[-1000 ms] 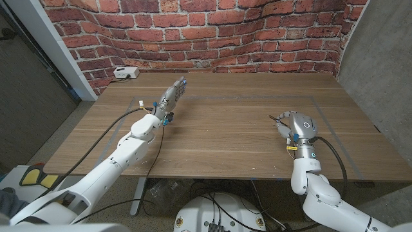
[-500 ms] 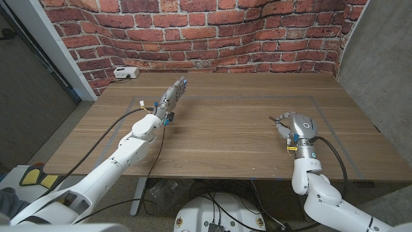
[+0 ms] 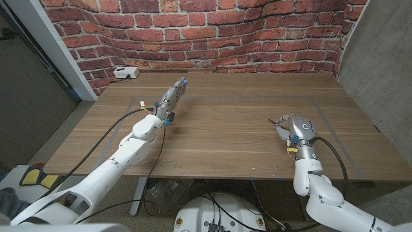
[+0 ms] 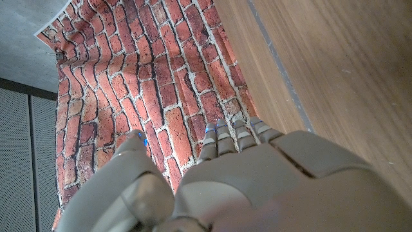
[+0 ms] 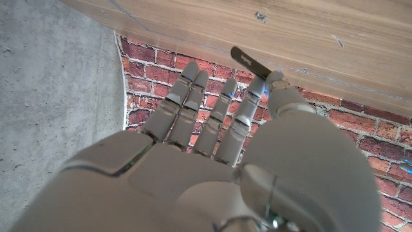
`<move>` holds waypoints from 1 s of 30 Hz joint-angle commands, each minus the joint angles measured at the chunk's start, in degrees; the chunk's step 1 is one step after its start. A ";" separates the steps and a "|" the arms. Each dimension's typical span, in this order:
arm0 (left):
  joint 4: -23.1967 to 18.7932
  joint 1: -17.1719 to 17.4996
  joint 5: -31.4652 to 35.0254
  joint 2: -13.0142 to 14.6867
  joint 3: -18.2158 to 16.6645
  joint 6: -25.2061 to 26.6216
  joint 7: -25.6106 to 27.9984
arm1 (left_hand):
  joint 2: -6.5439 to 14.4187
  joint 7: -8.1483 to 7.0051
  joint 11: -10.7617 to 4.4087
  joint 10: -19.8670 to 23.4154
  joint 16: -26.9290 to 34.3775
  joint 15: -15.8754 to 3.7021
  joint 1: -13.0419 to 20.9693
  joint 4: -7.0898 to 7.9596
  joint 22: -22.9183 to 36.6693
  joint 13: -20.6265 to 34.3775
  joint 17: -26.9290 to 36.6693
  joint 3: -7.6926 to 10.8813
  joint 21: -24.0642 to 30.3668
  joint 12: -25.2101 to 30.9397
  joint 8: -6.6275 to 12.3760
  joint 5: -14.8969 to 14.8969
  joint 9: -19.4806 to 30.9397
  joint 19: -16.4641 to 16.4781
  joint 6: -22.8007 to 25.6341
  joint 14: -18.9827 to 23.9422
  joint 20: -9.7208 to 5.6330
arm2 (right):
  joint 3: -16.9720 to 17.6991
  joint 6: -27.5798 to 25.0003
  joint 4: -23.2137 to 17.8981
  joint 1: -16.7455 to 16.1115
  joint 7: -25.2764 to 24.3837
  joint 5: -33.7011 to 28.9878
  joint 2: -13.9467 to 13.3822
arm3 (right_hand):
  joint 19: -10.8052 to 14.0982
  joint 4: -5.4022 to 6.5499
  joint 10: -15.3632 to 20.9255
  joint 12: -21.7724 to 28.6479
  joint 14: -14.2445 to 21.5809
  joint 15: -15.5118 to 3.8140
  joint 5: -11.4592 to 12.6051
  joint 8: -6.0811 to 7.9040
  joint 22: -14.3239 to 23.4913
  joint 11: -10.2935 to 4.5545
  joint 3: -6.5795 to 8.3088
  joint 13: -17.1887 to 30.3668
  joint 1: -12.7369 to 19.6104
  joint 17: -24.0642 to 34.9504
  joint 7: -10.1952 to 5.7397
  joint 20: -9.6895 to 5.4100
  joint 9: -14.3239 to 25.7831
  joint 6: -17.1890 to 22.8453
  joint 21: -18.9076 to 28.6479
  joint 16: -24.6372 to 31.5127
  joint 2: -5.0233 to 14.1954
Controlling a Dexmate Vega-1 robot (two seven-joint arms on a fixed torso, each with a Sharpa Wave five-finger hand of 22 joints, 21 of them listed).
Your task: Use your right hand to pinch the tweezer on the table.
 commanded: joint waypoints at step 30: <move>-1.54 1.28 0.14 0.68 -0.66 -0.16 1.07 | -0.16 -0.04 -0.04 -0.21 -0.16 -0.24 0.40 -0.02 0.34 0.20 0.18 -0.42 0.09 -0.12 -0.15 -0.05 0.17 -0.22 0.06 -0.06 0.25 | -3.23 -0.15 3.18 3.08 6.87 2.07 -2.83 | -0.15 0.42 0.19 -0.27 -0.25 -2.73 -0.07 -0.40 0.25 0.09 0.34 0.09 -0.50 0.18 0.22 -1.27 0.02 0.73 0.12 0.02 0.57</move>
